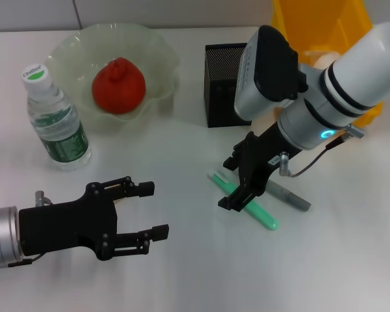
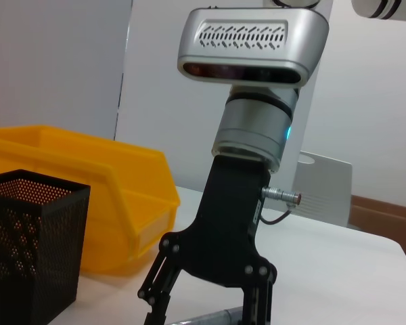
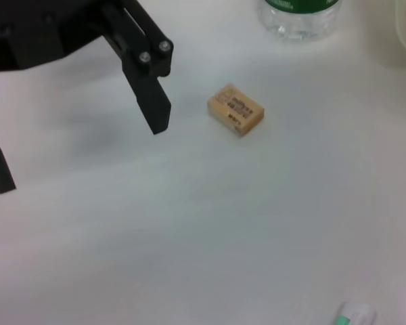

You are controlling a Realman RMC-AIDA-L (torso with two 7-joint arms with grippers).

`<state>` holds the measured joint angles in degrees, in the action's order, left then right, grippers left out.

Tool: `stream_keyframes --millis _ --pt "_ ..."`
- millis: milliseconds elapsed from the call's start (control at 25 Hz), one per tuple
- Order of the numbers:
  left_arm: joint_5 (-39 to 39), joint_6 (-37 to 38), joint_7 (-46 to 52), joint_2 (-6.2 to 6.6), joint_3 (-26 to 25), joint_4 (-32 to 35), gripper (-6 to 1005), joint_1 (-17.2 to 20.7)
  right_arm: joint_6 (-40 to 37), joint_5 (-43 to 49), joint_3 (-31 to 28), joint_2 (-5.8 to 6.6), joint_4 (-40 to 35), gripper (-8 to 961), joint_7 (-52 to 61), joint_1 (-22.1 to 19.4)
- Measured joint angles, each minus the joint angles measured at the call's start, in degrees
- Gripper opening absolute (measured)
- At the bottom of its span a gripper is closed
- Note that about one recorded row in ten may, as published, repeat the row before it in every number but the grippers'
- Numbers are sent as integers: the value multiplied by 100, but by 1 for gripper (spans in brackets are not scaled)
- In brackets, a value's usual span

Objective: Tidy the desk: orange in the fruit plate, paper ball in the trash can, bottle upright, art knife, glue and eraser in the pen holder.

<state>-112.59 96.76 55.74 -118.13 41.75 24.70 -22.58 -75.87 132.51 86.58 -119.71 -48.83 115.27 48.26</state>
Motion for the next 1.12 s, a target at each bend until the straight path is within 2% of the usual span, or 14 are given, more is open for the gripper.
stream_keyframes --millis 640,840,960,1120 --pt "0 0 -3 -17 -1 0 777 0 320 -24 241 -5 117 782 -54 -51" --pt "0 0 -3 -18 -1 0 776 0 351 -57 284 -8 120 574 -57 -54" --pt "0 0 -3 -20 -1 0 775 0 354 -59 286 -9 126 508 -58 -54" --pt "0 0 -3 -25 -1 0 774 -1 359 -60 289 -9 129 503 -57 -54"
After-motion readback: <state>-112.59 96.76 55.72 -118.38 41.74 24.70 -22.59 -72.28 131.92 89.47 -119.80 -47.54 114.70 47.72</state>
